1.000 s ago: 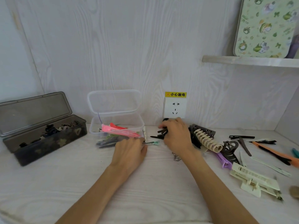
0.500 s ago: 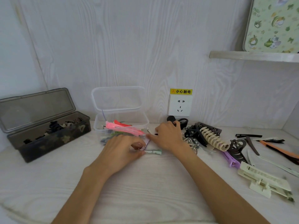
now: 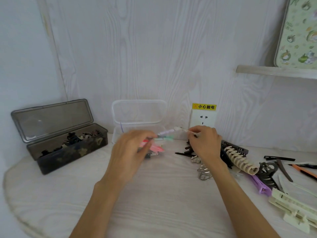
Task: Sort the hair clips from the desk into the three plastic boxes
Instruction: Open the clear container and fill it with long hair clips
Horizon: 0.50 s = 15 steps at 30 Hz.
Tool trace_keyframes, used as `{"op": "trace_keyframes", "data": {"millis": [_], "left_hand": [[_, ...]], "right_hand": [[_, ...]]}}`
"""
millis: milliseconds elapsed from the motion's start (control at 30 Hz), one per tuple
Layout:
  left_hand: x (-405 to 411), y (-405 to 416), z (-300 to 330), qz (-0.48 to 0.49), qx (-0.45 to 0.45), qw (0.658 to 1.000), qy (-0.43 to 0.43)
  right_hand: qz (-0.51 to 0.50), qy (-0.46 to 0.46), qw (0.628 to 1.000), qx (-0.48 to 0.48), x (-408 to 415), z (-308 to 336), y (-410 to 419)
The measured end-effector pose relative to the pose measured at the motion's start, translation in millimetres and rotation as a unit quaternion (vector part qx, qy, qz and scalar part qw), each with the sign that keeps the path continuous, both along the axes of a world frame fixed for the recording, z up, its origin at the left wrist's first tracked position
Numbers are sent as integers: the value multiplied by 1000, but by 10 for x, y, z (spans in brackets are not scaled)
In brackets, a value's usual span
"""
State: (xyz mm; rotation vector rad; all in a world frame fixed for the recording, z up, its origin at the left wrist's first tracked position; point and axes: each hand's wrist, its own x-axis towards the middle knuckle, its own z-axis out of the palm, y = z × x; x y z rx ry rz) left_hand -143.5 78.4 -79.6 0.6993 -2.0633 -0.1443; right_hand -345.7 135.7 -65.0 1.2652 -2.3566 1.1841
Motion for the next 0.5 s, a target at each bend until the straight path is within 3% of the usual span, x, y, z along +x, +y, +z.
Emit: {"op": "trace_keyframes", "data": {"millis": [100, 233, 433, 500], "left_hand": [[63, -252, 20, 128, -2, 992, -20], [51, -407, -89, 184, 112, 974, -69], [122, -418, -47, 276, 141, 939, 145], [150, -417, -54, 276, 164, 931, 176]], "right_hand": [[50, -85, 993, -68, 26, -27, -62], [105, -43, 988, -102, 203, -79, -117], [157, 49, 980, -110, 445, -135, -220], [164, 72, 978, -105, 532, -88, -310]]}}
